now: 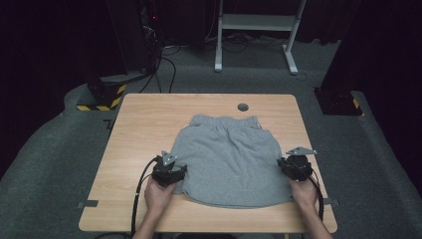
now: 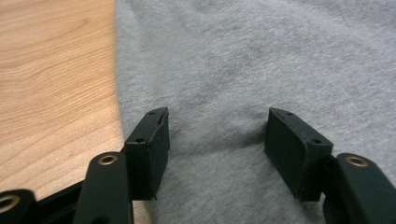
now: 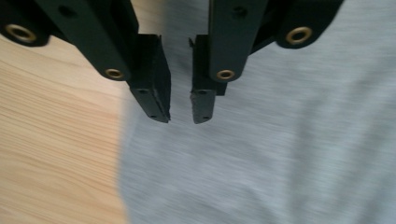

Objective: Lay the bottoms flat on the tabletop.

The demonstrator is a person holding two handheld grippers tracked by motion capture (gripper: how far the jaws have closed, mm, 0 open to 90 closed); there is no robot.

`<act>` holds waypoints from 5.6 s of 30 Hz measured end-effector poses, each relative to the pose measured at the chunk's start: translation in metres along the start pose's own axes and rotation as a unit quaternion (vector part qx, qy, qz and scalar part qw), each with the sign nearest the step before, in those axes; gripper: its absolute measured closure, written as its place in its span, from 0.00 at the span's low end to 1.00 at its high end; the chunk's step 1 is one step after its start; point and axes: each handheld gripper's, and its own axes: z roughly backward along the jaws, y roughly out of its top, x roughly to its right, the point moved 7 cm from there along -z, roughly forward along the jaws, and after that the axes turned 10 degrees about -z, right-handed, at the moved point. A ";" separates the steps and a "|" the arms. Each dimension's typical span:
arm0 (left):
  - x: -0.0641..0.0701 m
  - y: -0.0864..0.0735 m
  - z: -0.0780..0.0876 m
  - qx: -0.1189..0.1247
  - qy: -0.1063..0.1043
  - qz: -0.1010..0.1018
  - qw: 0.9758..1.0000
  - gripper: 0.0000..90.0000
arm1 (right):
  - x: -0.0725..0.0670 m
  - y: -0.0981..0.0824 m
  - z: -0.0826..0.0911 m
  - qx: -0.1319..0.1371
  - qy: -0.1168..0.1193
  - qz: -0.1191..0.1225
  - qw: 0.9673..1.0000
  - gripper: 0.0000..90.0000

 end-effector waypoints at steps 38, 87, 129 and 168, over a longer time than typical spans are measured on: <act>0.019 -0.015 0.046 -0.055 -0.064 -0.017 0.996 0.53 | -0.048 -0.016 -0.023 0.019 0.055 0.035 0.998 0.55; -0.010 0.051 -0.056 0.005 -0.058 -0.005 0.998 0.51 | -0.099 0.072 -0.092 0.023 0.111 0.016 0.993 0.88; 0.030 0.016 0.005 -0.021 -0.086 -0.063 0.994 0.45 | -0.070 -0.013 -0.009 -0.012 0.086 0.069 0.994 0.49; -0.011 0.025 -0.023 -0.009 -0.023 -0.001 1.000 0.33 | -0.076 0.026 -0.054 -0.019 0.077 0.059 0.995 0.44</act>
